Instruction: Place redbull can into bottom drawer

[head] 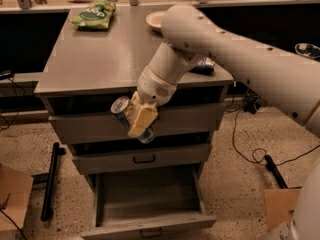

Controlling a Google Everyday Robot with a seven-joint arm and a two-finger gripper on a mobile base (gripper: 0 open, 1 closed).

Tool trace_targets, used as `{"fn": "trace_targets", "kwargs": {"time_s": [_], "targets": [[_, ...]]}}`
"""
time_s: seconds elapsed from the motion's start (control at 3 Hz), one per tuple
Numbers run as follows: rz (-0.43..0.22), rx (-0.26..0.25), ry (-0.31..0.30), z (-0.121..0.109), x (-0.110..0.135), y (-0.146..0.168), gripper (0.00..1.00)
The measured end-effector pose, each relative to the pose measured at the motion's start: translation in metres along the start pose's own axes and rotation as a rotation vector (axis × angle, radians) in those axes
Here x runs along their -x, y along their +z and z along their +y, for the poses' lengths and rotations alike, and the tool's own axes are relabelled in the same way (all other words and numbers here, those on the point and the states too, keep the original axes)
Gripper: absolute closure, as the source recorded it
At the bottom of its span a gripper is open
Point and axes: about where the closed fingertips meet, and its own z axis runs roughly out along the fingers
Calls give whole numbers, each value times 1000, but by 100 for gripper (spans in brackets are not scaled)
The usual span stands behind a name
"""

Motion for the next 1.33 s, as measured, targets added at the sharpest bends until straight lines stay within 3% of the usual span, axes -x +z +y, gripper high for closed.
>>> {"fn": "trace_targets", "kwargs": {"time_s": [0.33, 0.67, 1.33], "targets": [[5, 8, 50, 2, -2, 1, 100], [16, 32, 60, 5, -10, 9, 100], [147, 75, 258, 26, -67, 65, 100]]}}
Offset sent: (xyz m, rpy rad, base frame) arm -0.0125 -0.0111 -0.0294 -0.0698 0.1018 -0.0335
